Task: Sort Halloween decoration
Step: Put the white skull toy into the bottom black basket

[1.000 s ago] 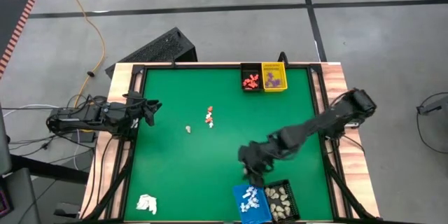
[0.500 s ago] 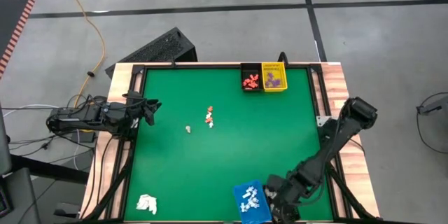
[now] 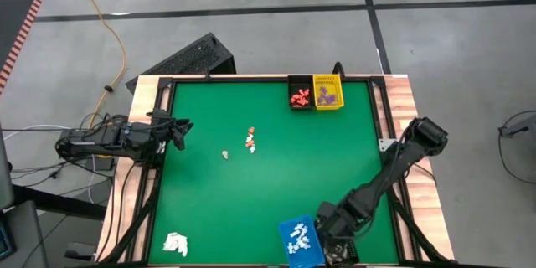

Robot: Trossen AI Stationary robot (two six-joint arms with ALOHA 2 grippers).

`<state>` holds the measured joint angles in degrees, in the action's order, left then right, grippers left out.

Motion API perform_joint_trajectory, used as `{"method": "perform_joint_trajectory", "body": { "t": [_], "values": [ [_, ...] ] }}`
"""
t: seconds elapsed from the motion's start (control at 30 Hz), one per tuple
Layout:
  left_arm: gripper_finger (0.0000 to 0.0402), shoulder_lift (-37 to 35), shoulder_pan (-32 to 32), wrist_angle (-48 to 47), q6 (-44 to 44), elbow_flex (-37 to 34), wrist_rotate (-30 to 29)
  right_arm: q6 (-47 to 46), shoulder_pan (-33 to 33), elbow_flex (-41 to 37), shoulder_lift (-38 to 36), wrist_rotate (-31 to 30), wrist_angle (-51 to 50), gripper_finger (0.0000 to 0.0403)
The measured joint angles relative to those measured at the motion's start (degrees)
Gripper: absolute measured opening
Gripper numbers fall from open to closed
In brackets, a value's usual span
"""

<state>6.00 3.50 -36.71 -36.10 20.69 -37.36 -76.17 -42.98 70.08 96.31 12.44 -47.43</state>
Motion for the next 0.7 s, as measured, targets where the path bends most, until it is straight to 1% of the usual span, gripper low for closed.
{"method": "perform_joint_trajectory", "body": {
  "t": [0.17, 0.33, 0.43, 0.5, 0.7],
  "values": [
    [0.0121, 0.00, 0.00, 0.01, 0.01, 0.00, -0.04, 8.41, 3.45, 0.01, -1.09, -0.05, 2.28, 0.0254],
    [0.0121, 0.00, -0.01, 0.07, -0.02, 0.00, -0.02, 18.68, 10.43, 0.04, -3.05, -2.12, 7.25, 0.0250],
    [0.0121, 0.00, 0.00, 0.15, -0.04, 0.00, -0.04, 26.88, 15.45, 0.04, -3.50, -3.40, 12.84, 0.0249],
    [0.0121, 0.00, -0.01, 0.15, -0.04, 0.00, -0.07, 33.64, 18.81, 0.04, -3.34, -6.76, 17.84, 0.0249],
    [0.0121, 0.02, -0.01, 0.15, -0.09, 0.00, -0.13, 55.80, 27.84, 0.04, 0.04, -23.70, 38.21, 0.0249]
  ]
}}
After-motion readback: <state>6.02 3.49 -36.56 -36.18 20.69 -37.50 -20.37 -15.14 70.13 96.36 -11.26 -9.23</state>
